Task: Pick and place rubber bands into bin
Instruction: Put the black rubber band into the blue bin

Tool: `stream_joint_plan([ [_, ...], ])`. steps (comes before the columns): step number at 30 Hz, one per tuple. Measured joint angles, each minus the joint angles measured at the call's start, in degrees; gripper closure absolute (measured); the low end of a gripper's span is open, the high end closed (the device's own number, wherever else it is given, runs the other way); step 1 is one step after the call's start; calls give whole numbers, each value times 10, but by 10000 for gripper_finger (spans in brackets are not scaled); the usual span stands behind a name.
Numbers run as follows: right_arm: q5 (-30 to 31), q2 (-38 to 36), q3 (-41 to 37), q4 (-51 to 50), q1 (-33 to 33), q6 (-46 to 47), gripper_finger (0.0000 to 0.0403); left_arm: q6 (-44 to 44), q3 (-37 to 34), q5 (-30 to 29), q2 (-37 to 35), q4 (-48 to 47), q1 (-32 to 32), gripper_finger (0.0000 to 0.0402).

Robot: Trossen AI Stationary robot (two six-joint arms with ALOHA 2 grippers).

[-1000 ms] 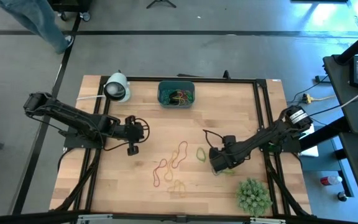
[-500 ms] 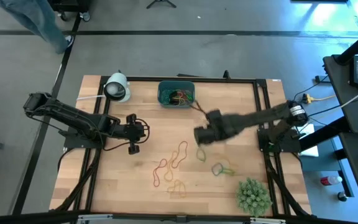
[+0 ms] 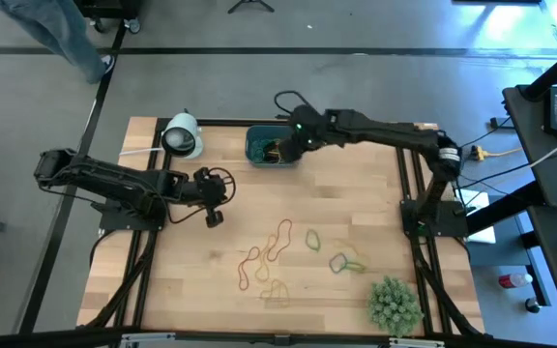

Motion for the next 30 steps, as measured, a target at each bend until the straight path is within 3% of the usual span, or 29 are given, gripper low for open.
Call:
stream_joint_plan([
  [8, -108, 113, -1, 46, -66, -73, 403, -23, 0, 3, 0, 2, 41, 400],
  [15, -113, 165, -1, 55, -86, -98, 381, -32, 0, 11, 0, 2, 59, 400],
  [30, -113, 168, -1, 61, -86, -84, 264, -31, 0, 57, 0, -6, 62, 400],
])
